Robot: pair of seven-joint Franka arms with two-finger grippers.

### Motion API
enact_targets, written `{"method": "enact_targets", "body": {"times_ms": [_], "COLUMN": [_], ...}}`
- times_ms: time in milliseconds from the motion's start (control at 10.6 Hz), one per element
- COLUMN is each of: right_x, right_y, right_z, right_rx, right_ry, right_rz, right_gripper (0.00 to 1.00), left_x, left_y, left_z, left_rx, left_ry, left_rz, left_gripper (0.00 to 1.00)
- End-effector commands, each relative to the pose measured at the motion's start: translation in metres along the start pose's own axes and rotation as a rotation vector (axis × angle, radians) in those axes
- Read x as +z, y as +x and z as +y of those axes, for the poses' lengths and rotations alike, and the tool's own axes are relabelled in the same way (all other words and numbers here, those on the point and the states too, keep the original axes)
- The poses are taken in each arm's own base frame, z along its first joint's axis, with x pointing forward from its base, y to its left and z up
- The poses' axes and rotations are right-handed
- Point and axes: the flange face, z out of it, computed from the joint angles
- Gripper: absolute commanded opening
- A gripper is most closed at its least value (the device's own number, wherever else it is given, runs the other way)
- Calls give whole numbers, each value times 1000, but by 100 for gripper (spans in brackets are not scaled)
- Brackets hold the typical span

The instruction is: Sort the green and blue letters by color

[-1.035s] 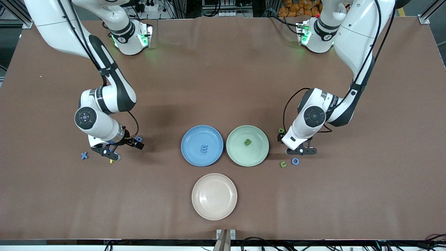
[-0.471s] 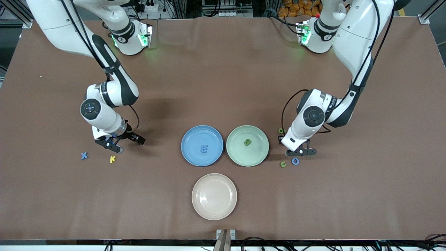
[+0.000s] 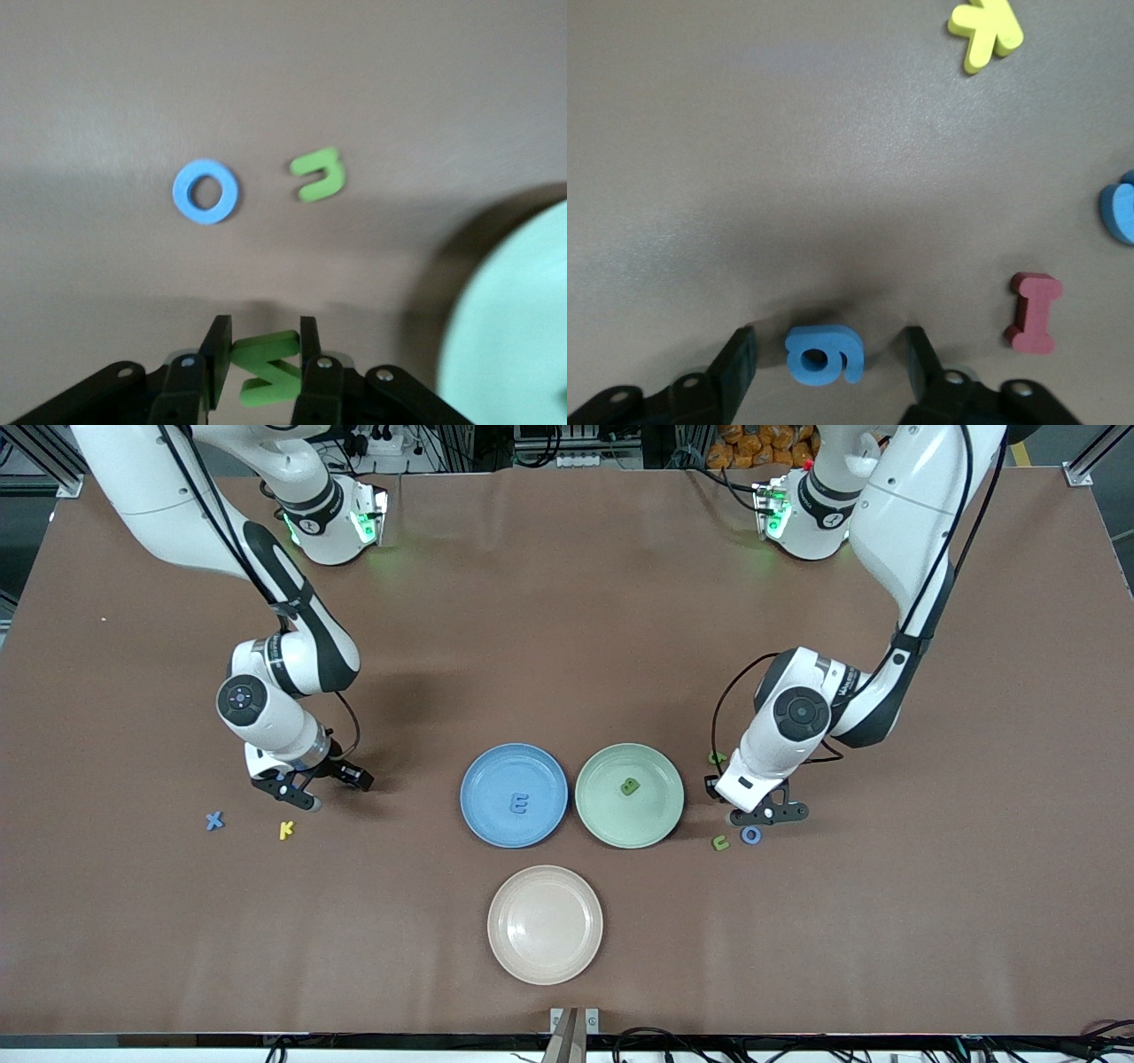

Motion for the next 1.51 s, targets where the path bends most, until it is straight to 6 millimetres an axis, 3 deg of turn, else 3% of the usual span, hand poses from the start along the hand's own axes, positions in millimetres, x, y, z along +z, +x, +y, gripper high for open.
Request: {"method": "enact_targets", "body": {"times_ms": [0,94,282,376,471,659,753,941,1129,1412], "right_x": [6,5,5,5,4,-7,-24,-61,-87,-109], "right_y": [-4,-4,-3,-3,-3,3,8,13,8,-29], "right_z": [0,0,1,1,1,-3,-8,-35,-83,-170], "right_rx": [-13,-13,-4,-4,-1,-6,-8,0,37,-6], "right_ry": [7,8,8,8,8,12,3,-25,43,141], "right_rz": [1,2,0,0,2,10,0,-55,-45,-45], "right_gripper": [37,21,16,13,13,10,8,7,7,7], "left_x": [-58,-62,-56,-51,-48,-55,-58,-64,-57,-51], "left_y": [7,10,11,10,9,11,11,11,1,-31], "left_z": [34,54,90,107,114,112,112,92,68,50], "left_rx": [-12,-33,-81,-108,-119,-125,-123,-107,67,255], "left_ry": [-59,-107,-160,-175,-180,-184,-185,-117,-19,60], "left_rz": [49,45,33,32,34,42,45,4,-42,-58], "left_gripper": [0,0,0,16,99,100,100,100,100,100]}}
